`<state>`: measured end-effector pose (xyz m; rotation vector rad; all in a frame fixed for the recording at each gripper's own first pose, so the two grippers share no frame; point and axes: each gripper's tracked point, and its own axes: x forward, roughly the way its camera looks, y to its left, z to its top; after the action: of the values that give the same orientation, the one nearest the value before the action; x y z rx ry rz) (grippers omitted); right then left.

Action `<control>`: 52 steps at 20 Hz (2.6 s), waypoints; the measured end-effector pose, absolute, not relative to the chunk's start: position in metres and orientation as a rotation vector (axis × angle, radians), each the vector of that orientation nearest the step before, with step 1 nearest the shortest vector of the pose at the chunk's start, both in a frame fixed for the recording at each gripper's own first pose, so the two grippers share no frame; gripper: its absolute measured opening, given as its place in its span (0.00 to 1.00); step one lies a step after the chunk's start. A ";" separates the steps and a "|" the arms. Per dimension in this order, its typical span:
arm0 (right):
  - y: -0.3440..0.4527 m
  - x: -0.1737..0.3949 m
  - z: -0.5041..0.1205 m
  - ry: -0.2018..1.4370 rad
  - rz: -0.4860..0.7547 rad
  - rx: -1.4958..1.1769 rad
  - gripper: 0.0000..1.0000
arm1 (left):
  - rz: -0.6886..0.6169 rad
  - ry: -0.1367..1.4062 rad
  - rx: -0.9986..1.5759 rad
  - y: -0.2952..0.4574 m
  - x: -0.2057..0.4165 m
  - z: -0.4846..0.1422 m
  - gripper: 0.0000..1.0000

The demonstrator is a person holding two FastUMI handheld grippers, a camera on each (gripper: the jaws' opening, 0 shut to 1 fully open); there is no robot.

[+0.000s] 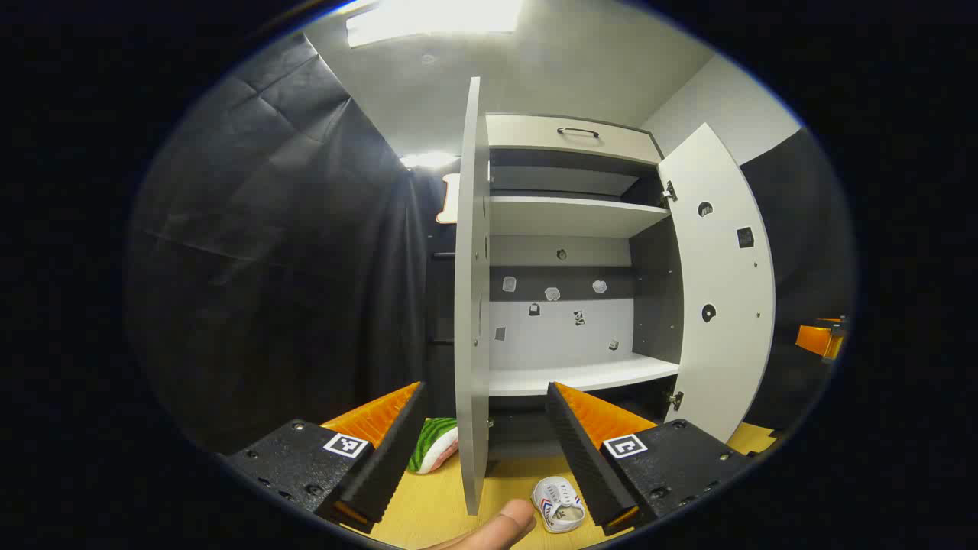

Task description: Grab one shoe with the right hand and put it into the shoe cabinet, grab the other shoe with the left hand and put it into the shoe cabinet; then close the right door with the right hand and the left door with the left hand.

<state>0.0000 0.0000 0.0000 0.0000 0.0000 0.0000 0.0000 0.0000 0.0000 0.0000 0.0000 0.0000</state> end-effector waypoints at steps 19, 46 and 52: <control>0.040 0.009 -0.046 0.018 0.017 -0.047 0.99 | -0.048 0.000 -0.009 -0.008 -0.005 -0.014 0.96; 0.120 0.102 -0.433 0.699 -0.019 0.073 0.74 | -0.136 0.088 0.019 -0.037 -0.007 -0.060 0.96; 0.124 0.109 -0.456 0.760 -0.080 0.043 0.36 | -0.153 0.110 0.040 -0.052 -0.005 -0.067 0.96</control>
<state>0.1095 0.1238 -0.4556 0.0427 0.7601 -0.0801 -0.0053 -0.0516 -0.0670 0.0400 0.1103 -0.1528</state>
